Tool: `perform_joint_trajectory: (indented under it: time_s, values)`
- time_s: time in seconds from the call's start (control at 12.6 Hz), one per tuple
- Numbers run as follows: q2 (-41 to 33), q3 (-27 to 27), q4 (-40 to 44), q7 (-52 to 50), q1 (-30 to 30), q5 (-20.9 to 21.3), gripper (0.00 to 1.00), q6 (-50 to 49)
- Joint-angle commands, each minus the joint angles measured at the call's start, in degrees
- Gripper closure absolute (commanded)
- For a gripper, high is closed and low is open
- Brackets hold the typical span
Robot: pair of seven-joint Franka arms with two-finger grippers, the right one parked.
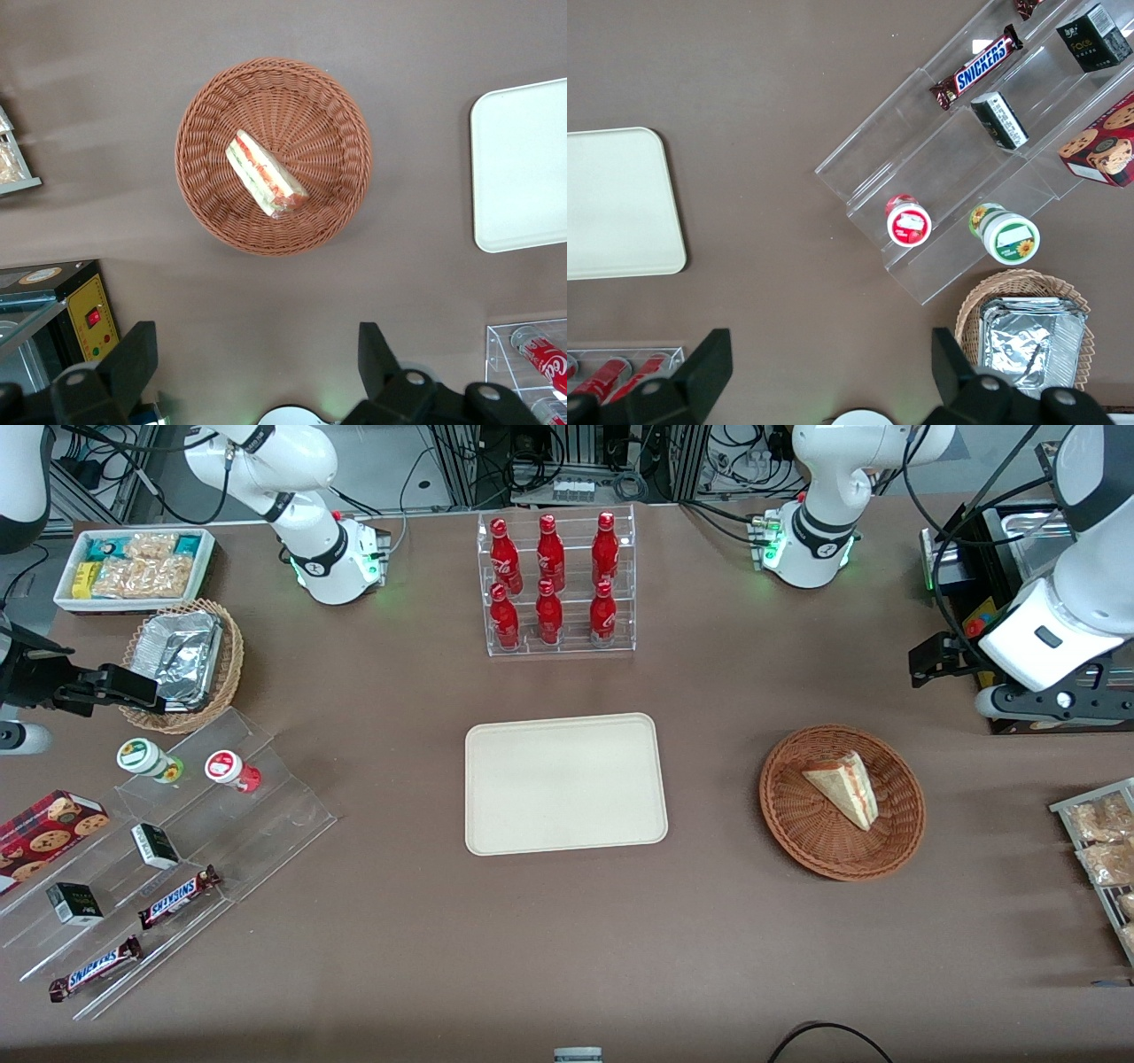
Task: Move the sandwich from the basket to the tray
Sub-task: 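Move the left gripper over the wicker basket above the wrapped sandwich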
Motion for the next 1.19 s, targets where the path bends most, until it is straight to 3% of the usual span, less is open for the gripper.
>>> perform_joint_trajectory:
  time_s: [0.0, 0.4, 1.11]
  values:
    - [-0.50, 0.23, 0.07, -0.01, 0.13, -1.26, 0.00, 0.31]
    - [0.38, 0.23, -4.49, -0.62, 0.22, -0.74, 0.00, 5.92]
    - [12.94, 0.31, -6.53, -0.80, 1.62, -1.01, 0.00, 15.25]
